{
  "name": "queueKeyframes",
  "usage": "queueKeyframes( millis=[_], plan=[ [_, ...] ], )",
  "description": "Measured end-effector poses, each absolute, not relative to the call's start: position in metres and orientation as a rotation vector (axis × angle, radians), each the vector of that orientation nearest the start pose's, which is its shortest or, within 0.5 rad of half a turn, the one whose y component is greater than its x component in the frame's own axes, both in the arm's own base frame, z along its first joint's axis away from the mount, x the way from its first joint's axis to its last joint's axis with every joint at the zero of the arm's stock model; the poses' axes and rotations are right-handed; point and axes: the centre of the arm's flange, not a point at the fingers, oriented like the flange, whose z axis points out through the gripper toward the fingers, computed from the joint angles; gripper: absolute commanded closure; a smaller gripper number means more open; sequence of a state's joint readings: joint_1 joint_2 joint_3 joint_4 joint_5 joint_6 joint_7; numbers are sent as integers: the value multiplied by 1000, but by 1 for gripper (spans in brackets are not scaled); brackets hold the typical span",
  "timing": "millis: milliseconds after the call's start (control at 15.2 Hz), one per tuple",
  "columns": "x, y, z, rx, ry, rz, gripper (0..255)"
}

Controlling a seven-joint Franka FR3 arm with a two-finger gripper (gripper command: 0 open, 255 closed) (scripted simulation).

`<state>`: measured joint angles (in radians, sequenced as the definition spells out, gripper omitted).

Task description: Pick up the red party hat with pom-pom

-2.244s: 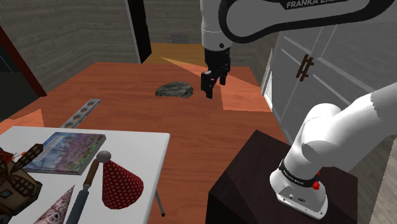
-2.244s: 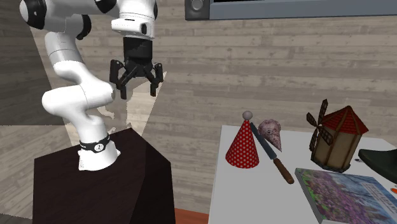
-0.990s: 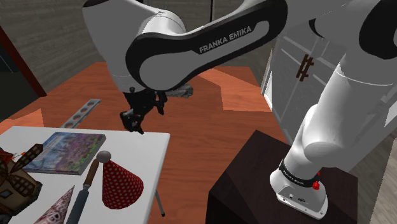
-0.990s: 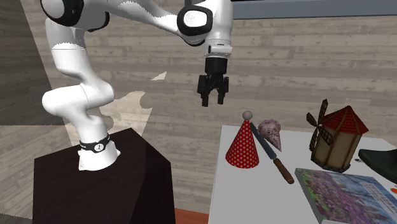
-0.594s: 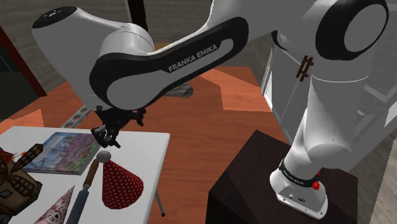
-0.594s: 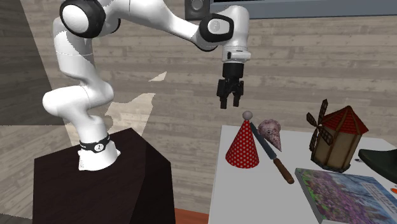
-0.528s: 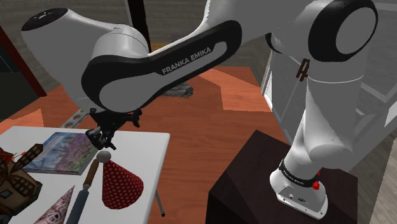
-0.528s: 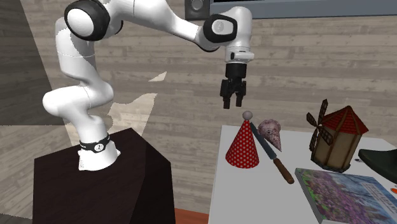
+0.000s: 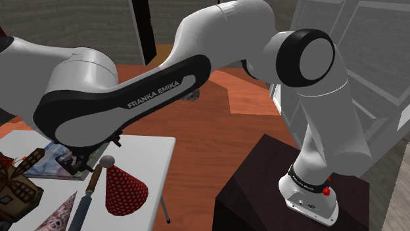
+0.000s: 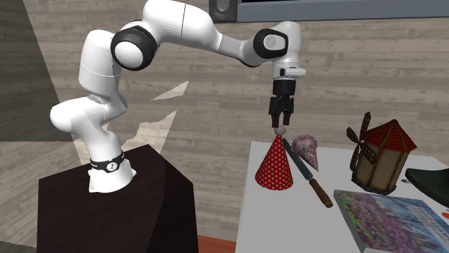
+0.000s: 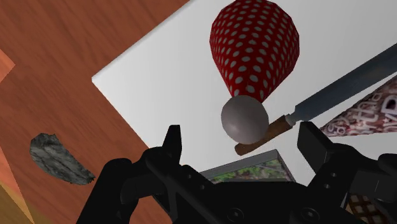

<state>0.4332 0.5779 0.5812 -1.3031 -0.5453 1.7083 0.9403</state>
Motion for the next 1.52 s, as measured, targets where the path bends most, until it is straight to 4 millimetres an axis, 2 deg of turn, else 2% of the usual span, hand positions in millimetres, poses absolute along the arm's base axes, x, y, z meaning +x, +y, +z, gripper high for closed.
queueKeyframes(
  millis=[396, 462, 1122, 1518],
  plan=[
    [483, 512, 414, -3326, -179, -241, 0],
    [483, 512, 413, -3326, -179, -241, 255],
    [482, 512, 412, -3325, -179, -242, 255],
    [482, 512, 438, -3325, -179, -241, 255]
  ],
)
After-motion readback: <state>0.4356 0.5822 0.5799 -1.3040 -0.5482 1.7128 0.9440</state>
